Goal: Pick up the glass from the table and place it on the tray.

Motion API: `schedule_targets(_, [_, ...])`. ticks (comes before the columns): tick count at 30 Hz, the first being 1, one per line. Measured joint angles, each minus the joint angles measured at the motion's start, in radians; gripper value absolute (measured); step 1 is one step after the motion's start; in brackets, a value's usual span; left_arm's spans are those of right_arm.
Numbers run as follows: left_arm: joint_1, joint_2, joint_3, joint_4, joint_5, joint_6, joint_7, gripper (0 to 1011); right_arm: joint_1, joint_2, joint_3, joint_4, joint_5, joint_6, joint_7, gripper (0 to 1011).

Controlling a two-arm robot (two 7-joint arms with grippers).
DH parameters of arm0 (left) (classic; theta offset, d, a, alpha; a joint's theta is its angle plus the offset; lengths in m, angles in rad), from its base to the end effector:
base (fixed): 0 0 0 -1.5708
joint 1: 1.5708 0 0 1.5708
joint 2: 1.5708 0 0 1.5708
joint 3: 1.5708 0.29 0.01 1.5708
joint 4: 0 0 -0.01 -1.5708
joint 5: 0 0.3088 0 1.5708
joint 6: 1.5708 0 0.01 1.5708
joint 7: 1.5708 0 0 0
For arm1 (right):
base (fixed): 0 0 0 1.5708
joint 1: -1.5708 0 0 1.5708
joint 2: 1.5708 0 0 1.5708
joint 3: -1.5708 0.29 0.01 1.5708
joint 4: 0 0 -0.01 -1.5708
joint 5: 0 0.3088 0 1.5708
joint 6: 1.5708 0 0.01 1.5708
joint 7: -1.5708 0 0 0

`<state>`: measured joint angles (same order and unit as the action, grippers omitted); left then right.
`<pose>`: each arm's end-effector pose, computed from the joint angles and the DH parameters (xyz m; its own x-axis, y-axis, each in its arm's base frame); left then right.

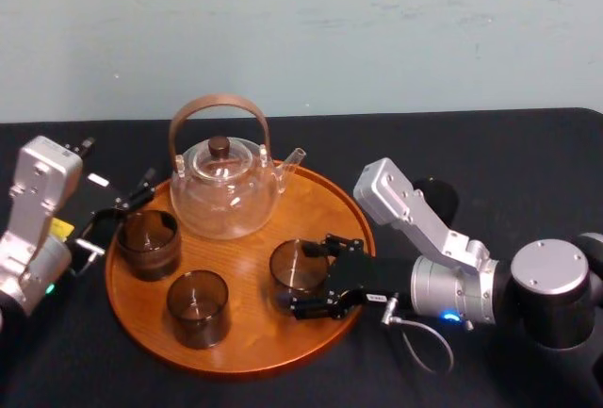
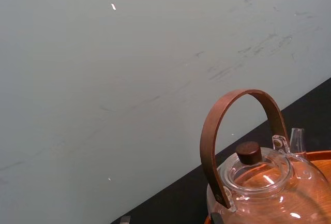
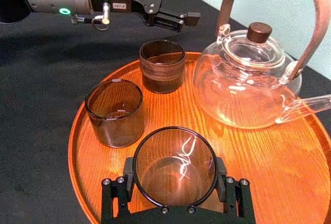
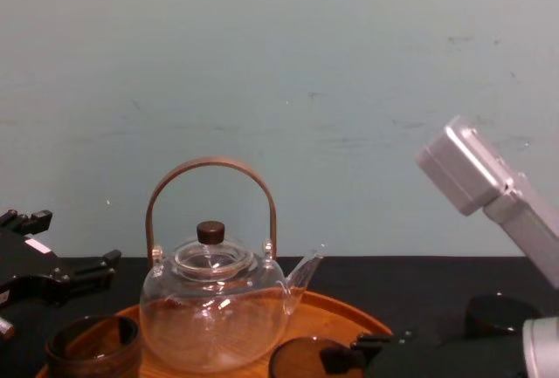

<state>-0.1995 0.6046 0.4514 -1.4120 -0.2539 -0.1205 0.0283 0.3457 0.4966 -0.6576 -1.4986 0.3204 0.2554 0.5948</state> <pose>0.3581 0.0826 -0.3023 0.2923 0.8803 0.3737 -0.9552 0.2873 0.0703 0.3721 0.0211 -0.2715 0.8927 -0.4472 0.0553 0.4292 0.8066 -0.4065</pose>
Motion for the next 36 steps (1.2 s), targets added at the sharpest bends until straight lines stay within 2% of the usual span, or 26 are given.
schedule_targets(21, [0.0, 0.0, 0.0, 0.0, 0.0, 0.0, 0.0, 1001, -0.002, -0.026, -0.011, 0.051, -0.019, -0.009, 0.003, 903])
schedule_targets(36, [0.0, 0.0, 0.0, 0.0, 0.0, 0.0, 0.0, 1001, -0.005, -0.028, -0.01, 0.054, -0.031, -0.014, -0.006, 903])
